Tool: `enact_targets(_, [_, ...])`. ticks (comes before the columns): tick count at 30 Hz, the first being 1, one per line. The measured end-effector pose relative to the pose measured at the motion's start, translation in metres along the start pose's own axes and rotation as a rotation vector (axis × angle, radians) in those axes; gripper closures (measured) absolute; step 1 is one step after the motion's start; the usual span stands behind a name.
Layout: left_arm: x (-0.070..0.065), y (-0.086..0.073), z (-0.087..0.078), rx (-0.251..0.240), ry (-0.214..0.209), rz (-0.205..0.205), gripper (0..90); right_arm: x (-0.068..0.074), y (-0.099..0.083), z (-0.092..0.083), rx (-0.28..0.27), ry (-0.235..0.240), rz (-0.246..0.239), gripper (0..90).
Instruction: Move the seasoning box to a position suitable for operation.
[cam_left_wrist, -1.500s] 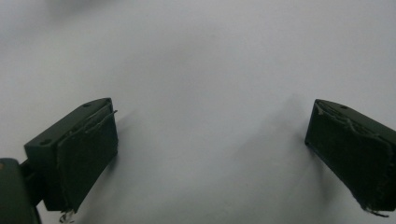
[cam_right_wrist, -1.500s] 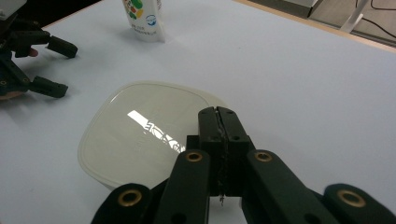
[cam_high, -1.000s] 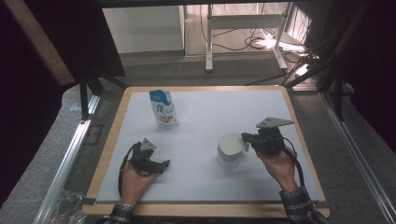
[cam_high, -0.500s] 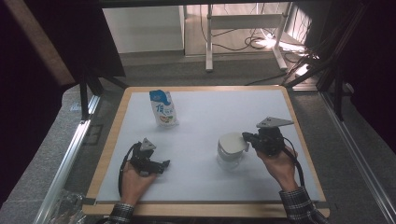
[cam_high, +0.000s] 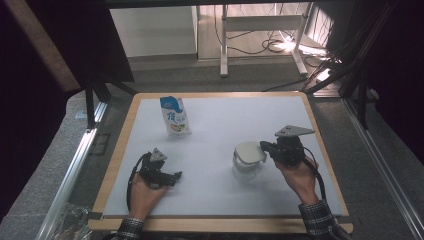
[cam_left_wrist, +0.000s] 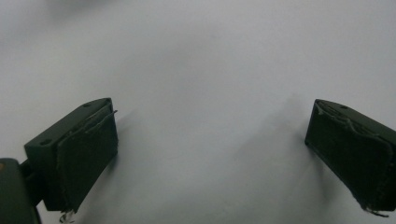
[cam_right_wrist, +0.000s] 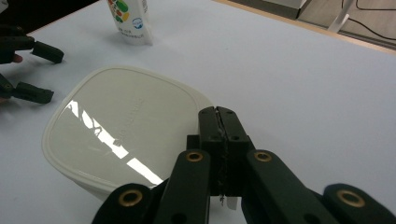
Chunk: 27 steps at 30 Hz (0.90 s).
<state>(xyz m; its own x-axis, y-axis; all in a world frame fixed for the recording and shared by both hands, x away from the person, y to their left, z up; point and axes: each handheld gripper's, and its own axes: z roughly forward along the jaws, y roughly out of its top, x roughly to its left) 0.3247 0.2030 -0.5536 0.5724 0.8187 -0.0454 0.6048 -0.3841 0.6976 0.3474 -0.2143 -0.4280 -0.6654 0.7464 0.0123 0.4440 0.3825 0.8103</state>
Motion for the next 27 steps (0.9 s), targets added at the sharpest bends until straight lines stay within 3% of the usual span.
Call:
enact_targets(15, [0.000,0.000,0.000,-0.001,0.000,-0.003,2.5,-0.002,-0.001,0.000,-0.007,0.006,0.008,89.8])
enact_targets(22, [0.000,0.000,0.000,-0.001,0.000,-0.003,2.4,-0.004,-0.004,0.004,0.020,-0.032,0.003,89.8])
enact_targets(27, [0.000,0.000,0.000,-0.002,-0.001,-0.006,2.4,-0.009,-0.010,0.007,0.029,-0.020,0.025,89.8])
